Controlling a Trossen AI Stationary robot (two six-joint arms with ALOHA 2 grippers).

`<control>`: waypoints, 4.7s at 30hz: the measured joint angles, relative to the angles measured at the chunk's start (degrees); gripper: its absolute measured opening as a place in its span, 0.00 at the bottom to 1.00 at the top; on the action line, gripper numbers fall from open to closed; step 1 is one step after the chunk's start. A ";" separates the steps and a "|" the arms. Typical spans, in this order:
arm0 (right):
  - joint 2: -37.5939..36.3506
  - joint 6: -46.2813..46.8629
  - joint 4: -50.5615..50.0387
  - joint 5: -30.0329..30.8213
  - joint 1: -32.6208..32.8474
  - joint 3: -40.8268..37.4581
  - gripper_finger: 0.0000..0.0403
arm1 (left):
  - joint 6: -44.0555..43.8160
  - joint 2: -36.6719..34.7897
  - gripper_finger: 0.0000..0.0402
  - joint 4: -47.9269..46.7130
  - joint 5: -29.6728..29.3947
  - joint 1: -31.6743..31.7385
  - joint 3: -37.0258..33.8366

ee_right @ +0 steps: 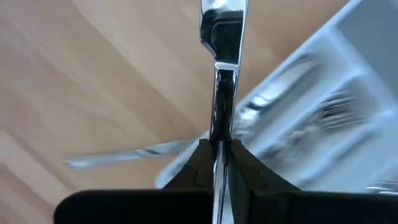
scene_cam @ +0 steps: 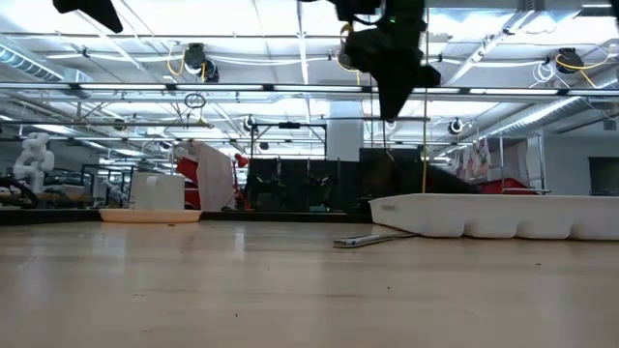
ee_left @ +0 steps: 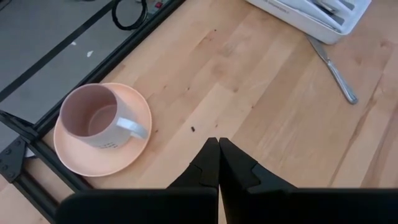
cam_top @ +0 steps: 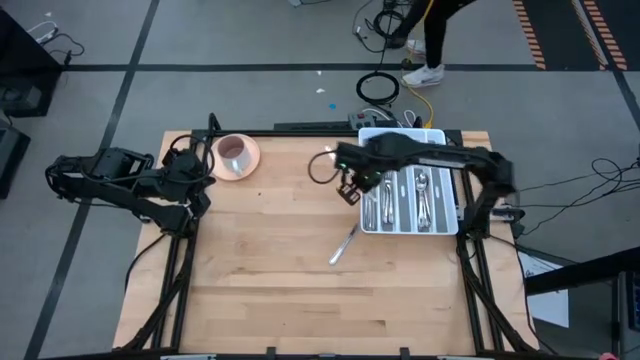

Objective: Sort silverware
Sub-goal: Put the silver knife into the white silverware tray

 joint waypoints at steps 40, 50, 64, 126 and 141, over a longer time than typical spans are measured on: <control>-13.16 39.19 35.69 -1.43 2.28 -45.32 0.35 | 0.02 0.31 0.00 2.19 -0.39 0.04 0.00; -16.77 8.96 36.71 -3.70 2.91 -36.24 0.39 | 0.04 0.31 0.00 2.73 -0.56 0.04 0.00; -6.29 -59.56 30.10 -12.03 11.89 -24.05 0.39 | -0.02 0.71 0.00 3.08 -4.44 0.04 0.00; 17.90 -65.47 40.60 -5.05 11.94 -4.86 0.00 | -1.40 6.21 0.03 -0.09 -4.46 0.04 0.00; 17.02 -84.68 2.68 11.97 11.52 9.45 0.00 | -1.46 6.21 0.03 -0.28 -4.46 0.05 0.00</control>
